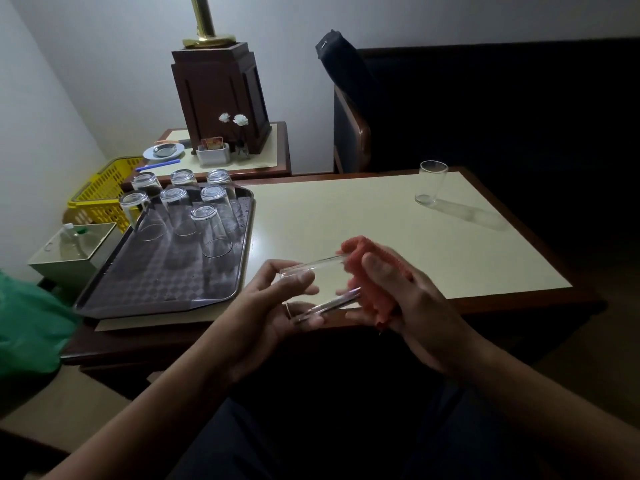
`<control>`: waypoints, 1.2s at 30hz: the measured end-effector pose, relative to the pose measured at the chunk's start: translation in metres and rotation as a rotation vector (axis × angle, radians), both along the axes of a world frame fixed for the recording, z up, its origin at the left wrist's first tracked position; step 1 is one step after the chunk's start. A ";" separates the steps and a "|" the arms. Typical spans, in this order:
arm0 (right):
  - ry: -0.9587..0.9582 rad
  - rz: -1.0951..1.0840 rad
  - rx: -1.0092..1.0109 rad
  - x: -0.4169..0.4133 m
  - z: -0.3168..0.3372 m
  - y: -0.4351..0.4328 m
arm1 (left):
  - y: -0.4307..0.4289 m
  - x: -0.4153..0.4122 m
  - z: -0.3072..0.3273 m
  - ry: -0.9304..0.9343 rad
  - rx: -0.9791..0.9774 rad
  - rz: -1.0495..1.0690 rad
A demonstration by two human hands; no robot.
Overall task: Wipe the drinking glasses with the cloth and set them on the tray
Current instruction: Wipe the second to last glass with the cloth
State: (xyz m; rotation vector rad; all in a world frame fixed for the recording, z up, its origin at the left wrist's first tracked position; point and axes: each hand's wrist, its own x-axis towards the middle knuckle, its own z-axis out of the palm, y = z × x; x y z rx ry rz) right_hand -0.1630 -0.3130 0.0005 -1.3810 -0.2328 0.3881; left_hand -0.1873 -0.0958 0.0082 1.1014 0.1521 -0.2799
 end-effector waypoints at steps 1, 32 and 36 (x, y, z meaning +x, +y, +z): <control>0.176 0.016 0.078 0.000 0.002 0.001 | 0.001 0.000 -0.002 -0.067 0.024 0.024; 0.585 0.208 0.232 0.011 0.007 -0.004 | 0.015 -0.001 0.000 -0.563 0.587 -0.022; 0.380 0.001 0.177 0.012 -0.016 0.007 | -0.003 -0.005 -0.011 -0.284 0.618 0.153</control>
